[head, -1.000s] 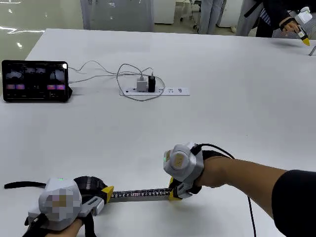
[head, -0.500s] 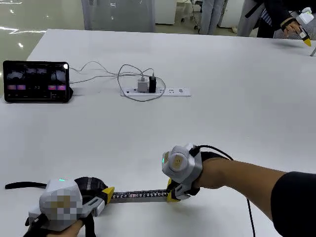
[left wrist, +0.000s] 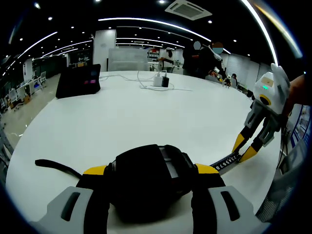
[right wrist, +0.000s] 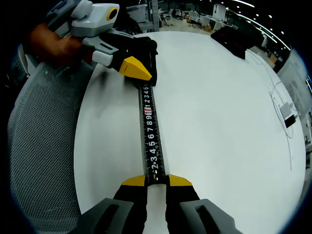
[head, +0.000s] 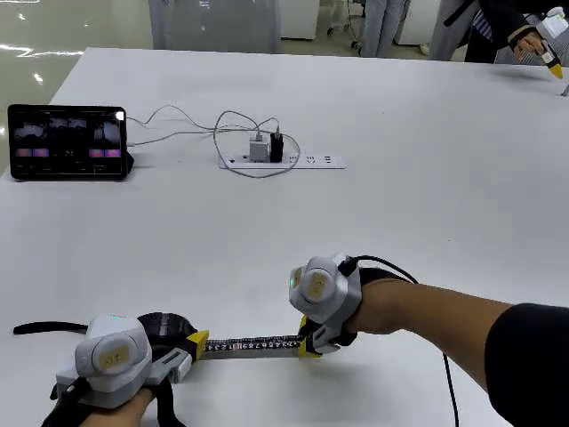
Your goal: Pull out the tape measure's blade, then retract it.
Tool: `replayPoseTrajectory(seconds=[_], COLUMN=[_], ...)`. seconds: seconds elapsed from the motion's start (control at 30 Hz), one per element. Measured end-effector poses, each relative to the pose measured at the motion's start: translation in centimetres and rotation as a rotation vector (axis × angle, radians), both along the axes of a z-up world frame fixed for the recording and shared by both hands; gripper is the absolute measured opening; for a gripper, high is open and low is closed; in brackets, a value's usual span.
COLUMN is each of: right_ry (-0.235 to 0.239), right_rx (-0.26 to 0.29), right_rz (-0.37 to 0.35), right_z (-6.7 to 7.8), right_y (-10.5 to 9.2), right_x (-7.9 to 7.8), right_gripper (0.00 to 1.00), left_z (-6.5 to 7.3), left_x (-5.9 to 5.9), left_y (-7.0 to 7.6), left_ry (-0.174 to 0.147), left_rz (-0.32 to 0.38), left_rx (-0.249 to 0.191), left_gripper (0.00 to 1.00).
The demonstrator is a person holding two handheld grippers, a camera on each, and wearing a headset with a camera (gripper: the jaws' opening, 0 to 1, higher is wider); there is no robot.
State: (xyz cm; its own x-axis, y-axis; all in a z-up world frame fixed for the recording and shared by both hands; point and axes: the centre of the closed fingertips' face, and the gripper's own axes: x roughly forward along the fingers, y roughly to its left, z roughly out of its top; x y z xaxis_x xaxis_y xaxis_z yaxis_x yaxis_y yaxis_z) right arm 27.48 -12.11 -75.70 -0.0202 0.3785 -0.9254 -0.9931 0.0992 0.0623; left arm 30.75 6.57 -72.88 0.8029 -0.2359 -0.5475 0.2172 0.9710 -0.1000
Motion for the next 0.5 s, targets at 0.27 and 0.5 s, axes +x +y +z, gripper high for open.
replayPoseTrajectory(seconds=[0.27,0.5], right_ry=[0.0,-0.005], right_rx=[0.003,0.006], right_rz=[0.0,0.007], right_z=[0.05,-0.02], right_y=[0.29,0.58], right_x=[0.03,0.04], right_gripper=[0.1,0.1], left_z=[-0.04,0.01], left_x=[0.12,0.24], left_y=[0.05,0.06], left_ry=[0.003,-0.001], left_rz=[0.0,-0.001], left_rx=[-0.002,0.0], left_gripper=[0.64,0.64])
